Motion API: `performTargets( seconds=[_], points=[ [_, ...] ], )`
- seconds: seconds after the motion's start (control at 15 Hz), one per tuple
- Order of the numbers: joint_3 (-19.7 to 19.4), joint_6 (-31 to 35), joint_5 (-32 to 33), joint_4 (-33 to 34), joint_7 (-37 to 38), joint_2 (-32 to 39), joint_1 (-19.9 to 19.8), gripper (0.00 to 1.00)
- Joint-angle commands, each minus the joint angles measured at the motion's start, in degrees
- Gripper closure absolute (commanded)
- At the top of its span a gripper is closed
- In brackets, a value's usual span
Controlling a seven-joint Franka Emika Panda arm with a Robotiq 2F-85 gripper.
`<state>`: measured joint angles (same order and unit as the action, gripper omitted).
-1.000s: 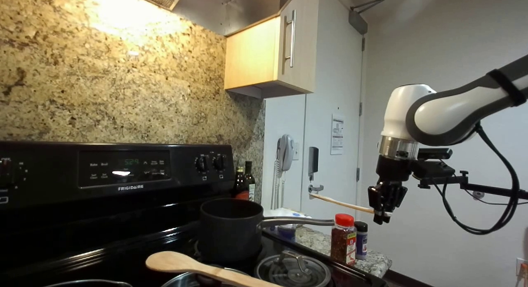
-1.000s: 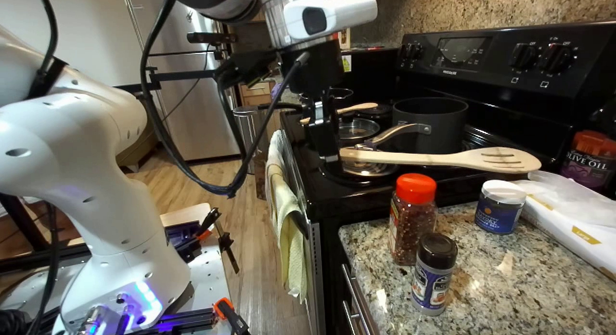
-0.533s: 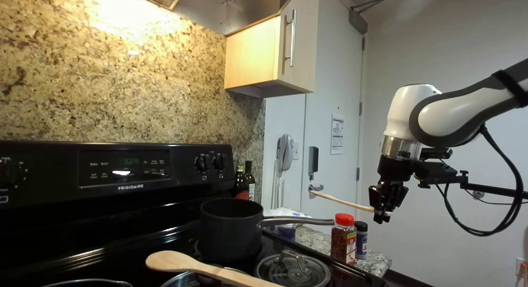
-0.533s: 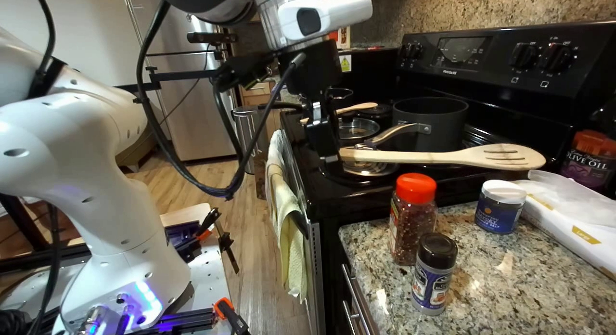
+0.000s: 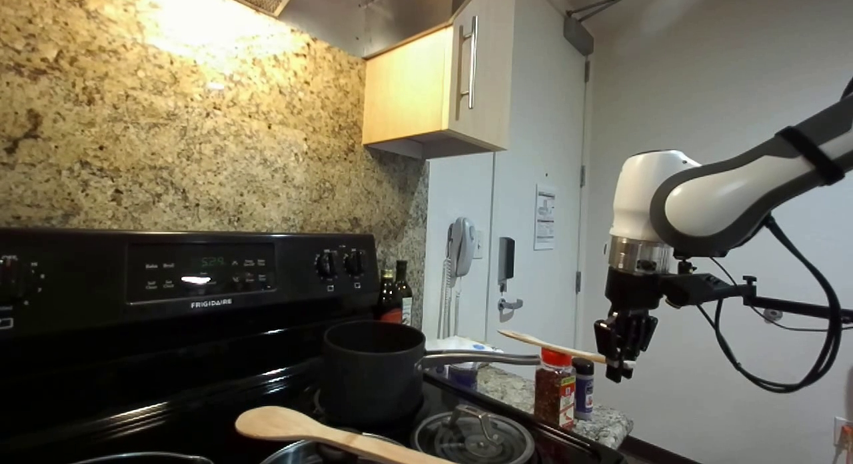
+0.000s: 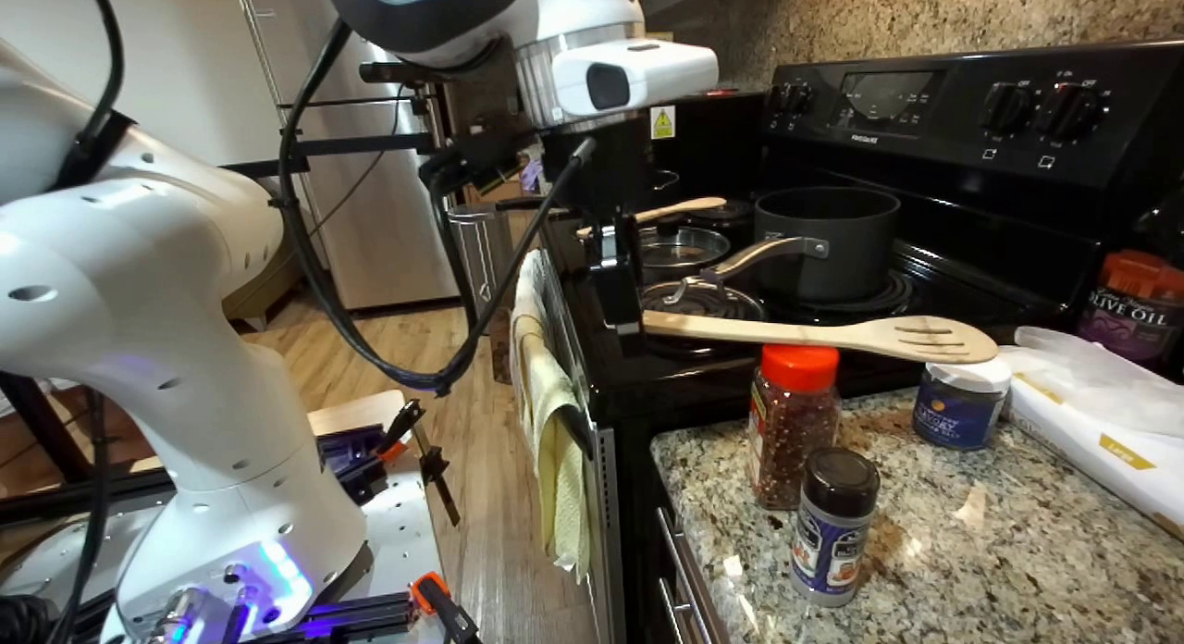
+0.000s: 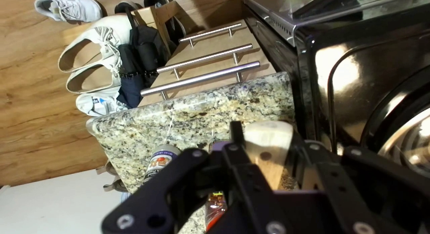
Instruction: Take the cooking stick in the pot and put it on the bottle on the counter
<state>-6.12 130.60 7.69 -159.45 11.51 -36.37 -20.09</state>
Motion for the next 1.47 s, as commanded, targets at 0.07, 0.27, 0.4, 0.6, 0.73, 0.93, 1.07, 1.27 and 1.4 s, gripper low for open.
performTargets(
  seconds=[0.07, 0.27, 0.4, 0.6, 0.73, 0.93, 1.07, 1.27, 1.4],
  points=[
    [1.1, 1.8, 1.0, 0.2, 2.4, 2.1, -0.3, 0.93],
    [1.3, 1.5, 1.0, 0.2, 3.5, 2.1, -0.7, 0.40],
    [1.1, 1.2, 0.7, 0.2, 3.8, 2.0, -0.7, 0.27],
    [0.9, 0.8, 0.6, 0.2, 4.1, 2.0, -0.7, 0.07],
    [0.7, 0.4, 0.6, 0.2, 4.1, 1.4, -0.9, 0.01],
    [0.4, -2.0, 1.2, 0.8, 3.1, -2.5, -1.5, 0.00],
    [0.6, -5.1, 2.2, 2.2, 2.3, -5.7, -2.3, 0.00],
    [0.8, -11.3, 3.7, 5.3, 1.1, -9.4, -2.0, 0.00],
    [1.5, -15.0, 3.4, 7.6, 0.6, -11.2, -0.3, 0.00]
  ],
)
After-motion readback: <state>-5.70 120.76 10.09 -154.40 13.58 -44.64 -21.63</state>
